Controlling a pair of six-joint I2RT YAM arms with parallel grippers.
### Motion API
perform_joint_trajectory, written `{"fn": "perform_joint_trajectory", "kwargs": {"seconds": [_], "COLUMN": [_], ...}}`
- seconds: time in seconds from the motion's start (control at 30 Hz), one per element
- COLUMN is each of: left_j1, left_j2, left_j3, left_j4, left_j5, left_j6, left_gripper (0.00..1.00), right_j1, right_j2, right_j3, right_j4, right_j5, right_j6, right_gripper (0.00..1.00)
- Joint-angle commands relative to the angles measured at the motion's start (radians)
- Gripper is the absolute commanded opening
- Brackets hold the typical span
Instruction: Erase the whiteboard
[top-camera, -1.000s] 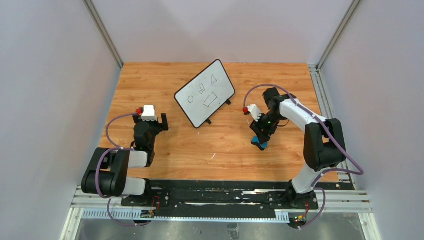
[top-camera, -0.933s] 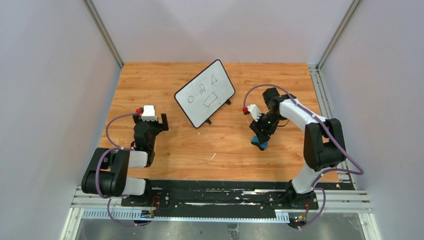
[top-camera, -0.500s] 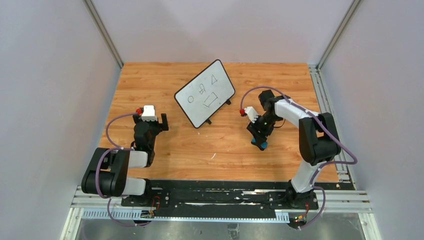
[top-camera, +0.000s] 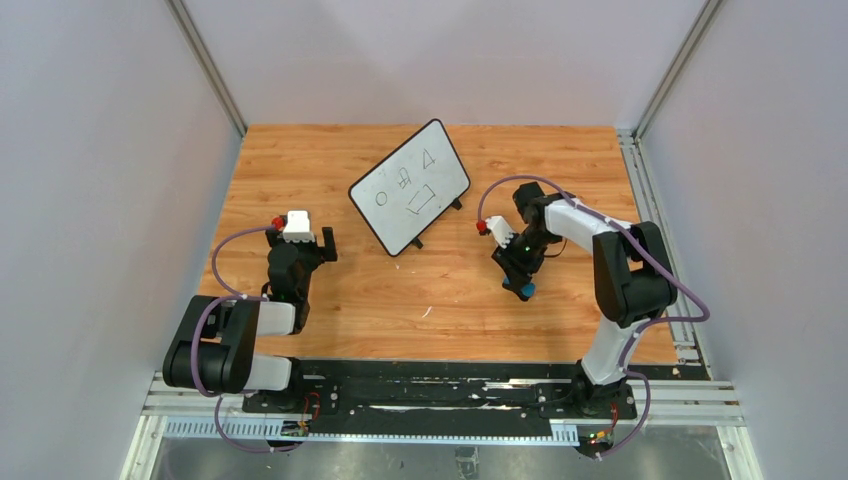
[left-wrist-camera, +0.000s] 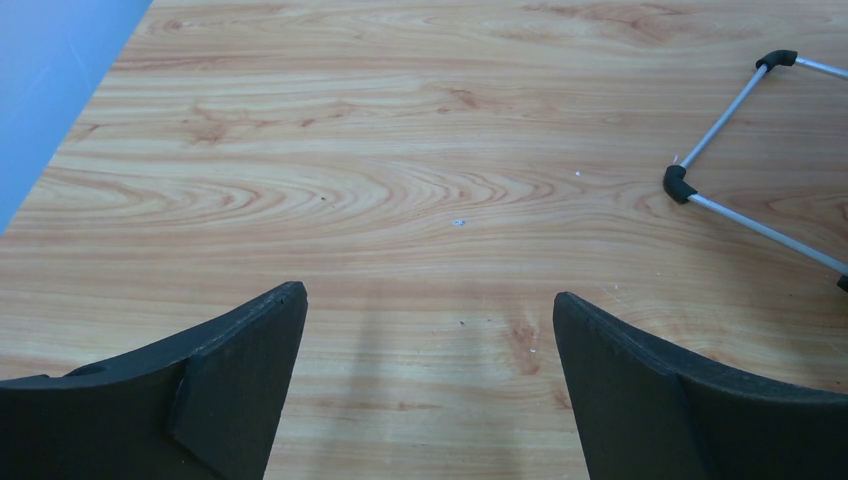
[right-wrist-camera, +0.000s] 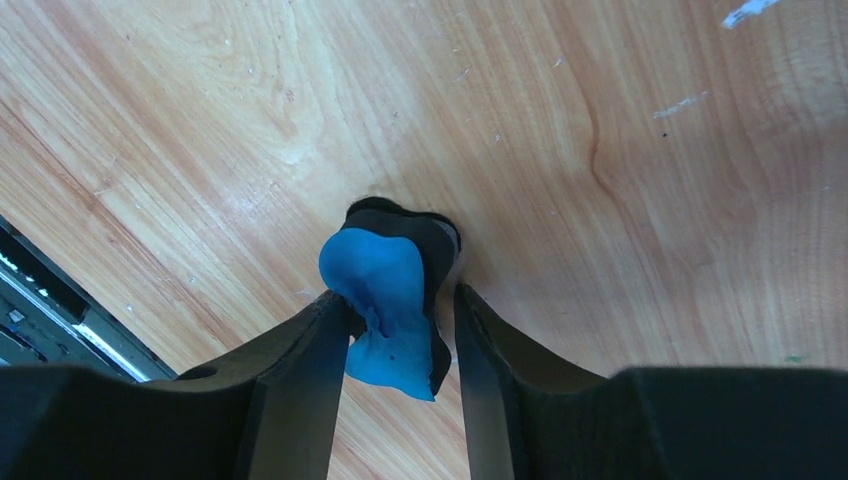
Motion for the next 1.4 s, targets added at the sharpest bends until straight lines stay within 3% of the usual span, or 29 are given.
{"fn": "perform_joint_trajectory", "kwargs": {"seconds": [0.0, 0.27, 0.43, 0.57, 0.77, 0.9, 1.07, 1.2, 1.37], "left_j1": [-0.004, -0.004, -0.004, -0.004, -0.004, -0.004, -0.004, -0.004, -0.004], "left_j2": [0.003, 0.004, 0.004, -0.012, -0.087, -0.157, -0.256, -0.322, -0.295], "left_j3": [0.008, 0.008, 0.008, 0.0, 0.064, 0.132, 0.198, 0.259, 0.344], "left_j4": [0.029, 0.029, 0.029, 0.033, -0.148, -0.345, -0.516, -0.629, -0.735], "left_j5": [-0.017, -0.017, -0.006, 0.056, 0.111, 0.171, 0.291, 0.424, 0.638], "left_j6": [0.002, 0.001, 0.006, 0.035, 0.048, 0.043, 0.02, 0.001, -0.023], "left_gripper": [0.98, 0.98, 0.98, 0.98, 1.0, 0.84, 0.52, 0.49, 0.46], "right_j1": [0.024, 0.026, 0.026, 0.026, 0.026, 0.026, 0.025, 0.024, 0.025], "right_j2": [0.028, 0.025, -0.015, -0.065, -0.12, -0.148, -0.181, -0.207, -0.225], "right_j3": [-0.018, -0.013, 0.02, 0.05, 0.059, 0.056, 0.058, 0.057, 0.079], "right_j4": [-0.002, -0.011, -0.04, -0.062, -0.072, -0.067, -0.059, -0.035, -0.007], "right_j5": [-0.004, 0.0, -0.019, -0.042, -0.057, -0.052, -0.043, -0.035, -0.023], "right_j6": [0.017, 0.029, 0.054, 0.096, 0.147, 0.177, 0.198, 0.235, 0.276], "right_gripper": [0.42, 0.21, 0.17, 0.05, 0.0, 0.01, 0.01, 0.01, 0.01]}}
